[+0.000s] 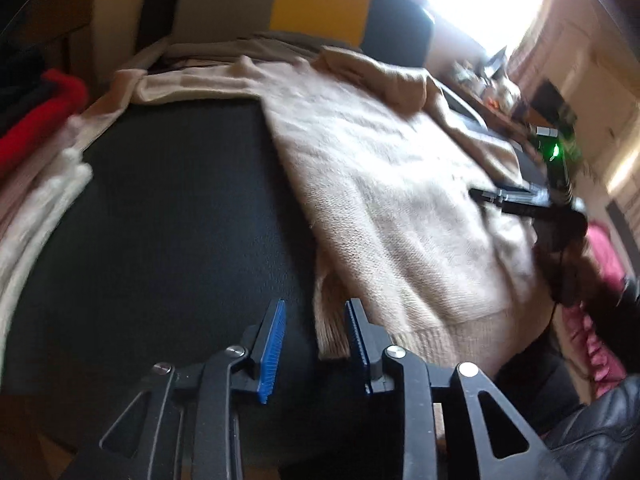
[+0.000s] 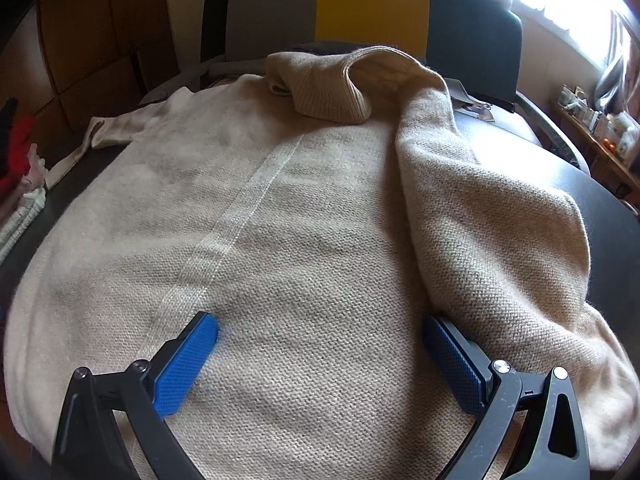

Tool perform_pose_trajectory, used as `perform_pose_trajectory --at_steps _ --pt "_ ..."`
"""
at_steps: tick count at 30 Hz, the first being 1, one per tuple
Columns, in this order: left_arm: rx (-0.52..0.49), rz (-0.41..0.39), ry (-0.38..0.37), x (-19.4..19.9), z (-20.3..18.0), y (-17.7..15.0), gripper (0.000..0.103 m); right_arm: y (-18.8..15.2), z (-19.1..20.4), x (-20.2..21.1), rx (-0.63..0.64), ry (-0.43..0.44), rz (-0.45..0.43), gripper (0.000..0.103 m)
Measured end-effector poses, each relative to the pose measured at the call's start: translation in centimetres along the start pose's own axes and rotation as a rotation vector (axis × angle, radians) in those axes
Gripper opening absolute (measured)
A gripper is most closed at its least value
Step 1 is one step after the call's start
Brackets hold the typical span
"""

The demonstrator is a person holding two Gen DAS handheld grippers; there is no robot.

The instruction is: Fold clothes

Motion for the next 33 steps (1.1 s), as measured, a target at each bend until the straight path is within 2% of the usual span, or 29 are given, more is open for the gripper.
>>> perform_pose_trajectory --at_steps 3,4,5,7,9,14,18,22,25,28,29,30,33 --pt "-0.036 0.015 0.025 -1.0 -0.4 0.9 0.029 0.0 -0.1 0.0 0.001 -0.003 -0.003 0.103" --pt "-0.032 0.012 0.032 -1.1 -0.6 1.1 0.023 -0.1 -0.1 0.0 0.002 -0.004 -0.004 0.103" --pt "-0.021 0.006 0.027 -1.1 -0.7 1.2 0.001 -0.1 -0.1 0.0 0.003 -0.006 -0.004 0.103" --pt "0.003 -0.009 0.014 -1.0 -1.0 1.4 0.001 -0.2 0.1 0.2 0.006 -0.013 0.001 0.103" --pt "0.048 -0.051 -0.032 0.6 -0.9 1.4 0.001 -0.2 0.3 0.3 0.009 -0.018 0.010 0.103" --pt "0.235 -0.203 -0.126 7.0 1.1 0.7 0.001 0.1 0.7 0.3 0.012 -0.015 0.022 0.103" --pt "0.286 -0.244 -0.178 9.7 1.1 -0.5 0.000 0.0 0.6 0.3 0.010 -0.012 0.015 0.103" --pt "0.336 -0.228 -0.165 9.5 1.3 -2.0 0.000 -0.2 0.3 0.5 0.014 -0.005 0.006 0.103" --pt "0.398 -0.176 -0.129 8.0 2.5 -3.5 0.000 -0.2 0.3 0.3 0.013 -0.001 0.006 0.103" --pt "0.319 -0.003 0.016 4.1 2.0 -5.3 0.000 0.7 0.9 0.1 0.016 0.007 0.067 0.103" --pt "0.340 0.031 -0.002 3.3 2.0 -5.8 0.000 1.2 1.1 0.2 0.011 0.016 0.091 0.103" --pt "0.364 0.028 -0.037 3.2 2.0 -6.0 0.000 1.6 1.2 0.2 0.010 0.021 0.093 0.103" --pt "0.347 -0.032 -0.068 5.0 1.3 -5.5 0.001 2.2 0.6 -1.0 0.032 -0.010 0.109 0.103"
Point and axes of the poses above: each gripper's, at about its wrist camera, not at the fingertips, and x roughly against the way its jaws point, z to its left, y to its top, the point moved 4 cm from there along -x, roughly the way its jaws point
